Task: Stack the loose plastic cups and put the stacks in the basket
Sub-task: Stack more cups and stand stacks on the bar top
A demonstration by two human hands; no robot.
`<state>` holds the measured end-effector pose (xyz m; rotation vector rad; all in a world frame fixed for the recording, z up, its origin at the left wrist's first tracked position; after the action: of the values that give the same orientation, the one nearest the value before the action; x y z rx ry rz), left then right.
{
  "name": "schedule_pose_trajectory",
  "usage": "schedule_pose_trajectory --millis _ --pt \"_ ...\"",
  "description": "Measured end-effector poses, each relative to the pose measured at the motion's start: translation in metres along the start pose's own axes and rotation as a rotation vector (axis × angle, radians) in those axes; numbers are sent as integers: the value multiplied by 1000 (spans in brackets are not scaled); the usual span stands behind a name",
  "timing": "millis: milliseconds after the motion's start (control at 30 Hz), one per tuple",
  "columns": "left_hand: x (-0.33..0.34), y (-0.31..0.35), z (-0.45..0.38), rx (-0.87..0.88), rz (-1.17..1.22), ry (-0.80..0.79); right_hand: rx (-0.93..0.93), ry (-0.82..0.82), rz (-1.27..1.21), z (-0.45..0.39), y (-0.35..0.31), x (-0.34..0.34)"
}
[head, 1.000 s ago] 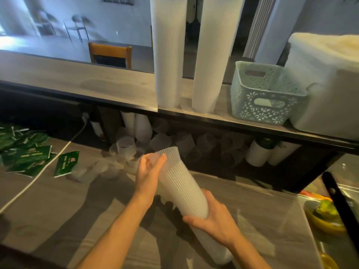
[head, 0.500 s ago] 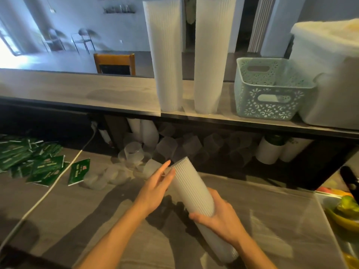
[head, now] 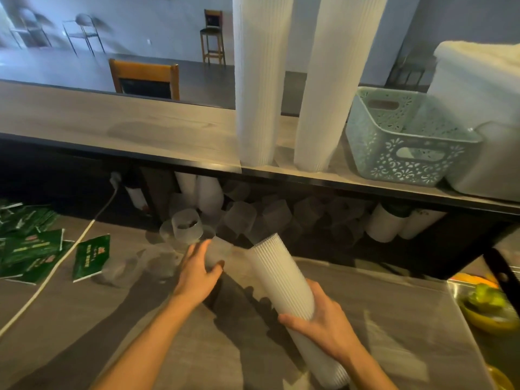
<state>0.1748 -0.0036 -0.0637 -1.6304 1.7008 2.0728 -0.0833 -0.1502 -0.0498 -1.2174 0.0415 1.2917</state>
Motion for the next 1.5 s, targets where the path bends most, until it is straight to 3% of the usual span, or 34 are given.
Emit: schedule_pose_trajectory --millis 167,367,633,733,900,1067,1267,1500 --pt "7 4 -28 166 -694 -295 18 16 28 -2 -6 2" --pt "13 4 -51 246 -877 -425 59 19 38 -3 -10 6" --pt "19 -6 -48 352 -727 -292 112 -2 12 -4 -7 5" --pt "9 -3 -42 330 -565 -198 112 -4 18 -3 -8 4" --pt "-24 2 -31 159 26 37 90 -11 37 -1 -7 3" --pt "-43 16 -28 27 575 152 47 -5 57 0 -10 5" --pt "-70 56 -27 125 476 247 -42 6 60 7 -28 2" --pt "-65 81 -24 201 501 96 -108 31 96 14 -34 -1"
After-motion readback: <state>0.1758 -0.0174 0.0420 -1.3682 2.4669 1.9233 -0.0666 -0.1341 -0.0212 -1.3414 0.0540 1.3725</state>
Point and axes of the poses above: each hand's wrist, its own z-axis away from the middle knuckle, its own x-axis out of the palm, y = z × x, the point moved 6 cm from there along -z, towards the middle knuckle, and after that the axes turned 14 degrees about x, right-handed, at the moved point
